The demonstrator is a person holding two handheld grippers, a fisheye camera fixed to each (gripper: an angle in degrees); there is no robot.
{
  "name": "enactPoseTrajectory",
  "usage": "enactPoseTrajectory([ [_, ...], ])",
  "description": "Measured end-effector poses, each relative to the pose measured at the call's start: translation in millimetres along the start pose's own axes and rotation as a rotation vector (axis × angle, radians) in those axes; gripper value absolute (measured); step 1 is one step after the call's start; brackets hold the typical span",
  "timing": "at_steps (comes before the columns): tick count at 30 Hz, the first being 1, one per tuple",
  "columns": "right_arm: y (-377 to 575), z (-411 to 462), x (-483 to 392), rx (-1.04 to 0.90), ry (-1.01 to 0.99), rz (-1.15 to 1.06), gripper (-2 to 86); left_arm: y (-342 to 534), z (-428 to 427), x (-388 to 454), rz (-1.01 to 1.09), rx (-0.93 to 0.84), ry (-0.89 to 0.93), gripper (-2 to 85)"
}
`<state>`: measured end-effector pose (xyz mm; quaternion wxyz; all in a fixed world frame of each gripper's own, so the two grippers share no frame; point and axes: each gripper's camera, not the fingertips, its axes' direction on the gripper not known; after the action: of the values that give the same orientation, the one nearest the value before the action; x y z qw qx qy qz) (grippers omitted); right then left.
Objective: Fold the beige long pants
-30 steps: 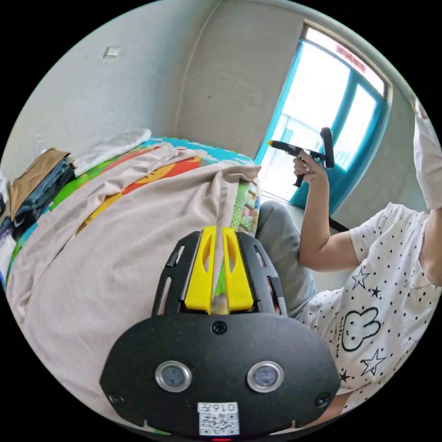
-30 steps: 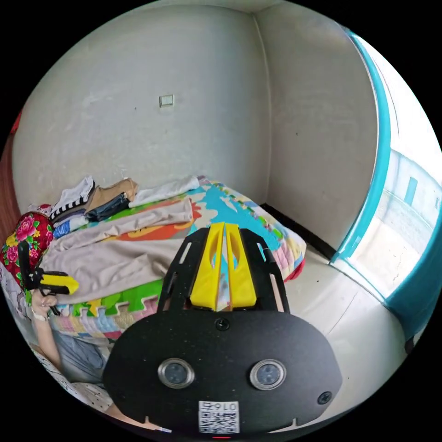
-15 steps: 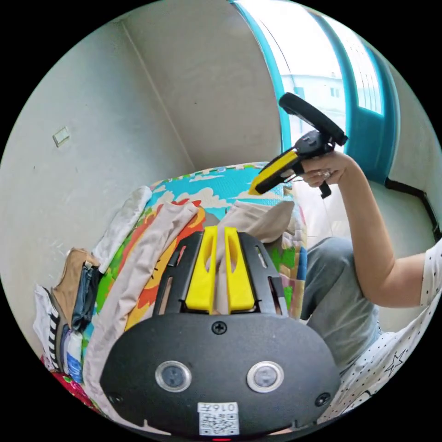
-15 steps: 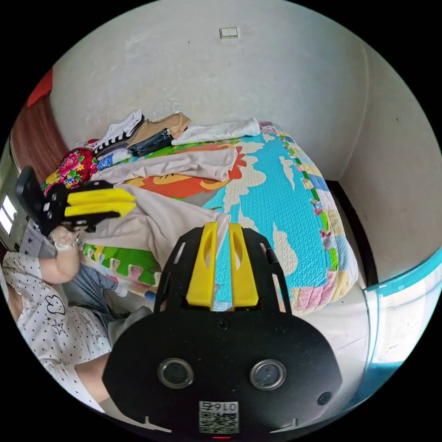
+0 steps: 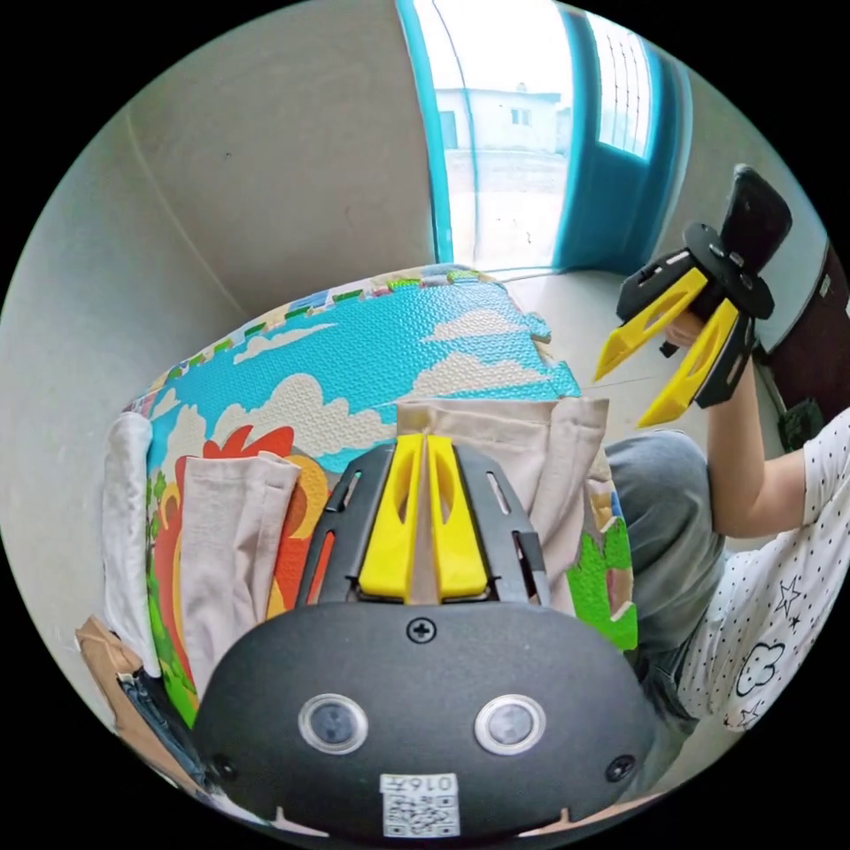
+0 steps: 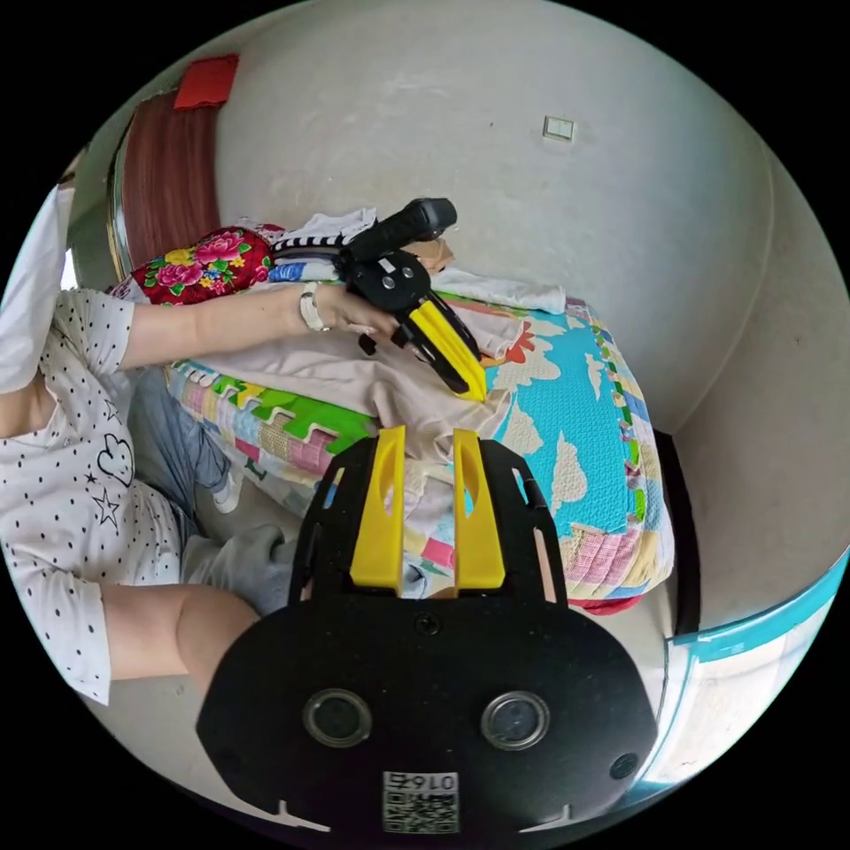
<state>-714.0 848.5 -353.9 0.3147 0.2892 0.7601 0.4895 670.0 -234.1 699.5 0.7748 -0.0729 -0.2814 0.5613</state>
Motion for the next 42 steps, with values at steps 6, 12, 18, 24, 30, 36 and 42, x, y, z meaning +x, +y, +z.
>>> enactPoseTrajectory([
  [6,0.1,28.5,23.7,-0.047,-0.046,0.111,14.1,-22.0,-7.2,-34.2,-0.023,0.034,-0.044,-0.9],
  [12,9.0,35.7,39.8,0.016,-0.024,0.192,14.6,-37.2,-21.1,-91.6,-0.146,0.086,-0.099,-0.9],
  [18,30.6,33.7,55.4,0.072,0.002,0.299,14.9,-46.8,-7.8,-146.7,-0.204,0.148,0.117,-0.9],
  [24,42.5,53.2,56.9,-0.040,0.018,0.298,14.8,-32.8,8.2,-210.7,-0.358,0.206,0.314,-0.9],
  [30,52.7,53.2,62.8,-0.021,0.073,0.396,14.5,-41.9,11.5,-220.5,-0.315,0.223,0.318,-1.0],
  [36,24.2,63.7,35.0,0.047,0.057,0.260,13.9,-60.2,14.2,-218.9,-0.325,0.168,0.177,-0.9],
  [42,-10.7,108.2,27.9,-0.099,0.129,0.265,12.9,-54.5,8.8,-228.9,-0.369,0.191,0.107,-1.0],
])
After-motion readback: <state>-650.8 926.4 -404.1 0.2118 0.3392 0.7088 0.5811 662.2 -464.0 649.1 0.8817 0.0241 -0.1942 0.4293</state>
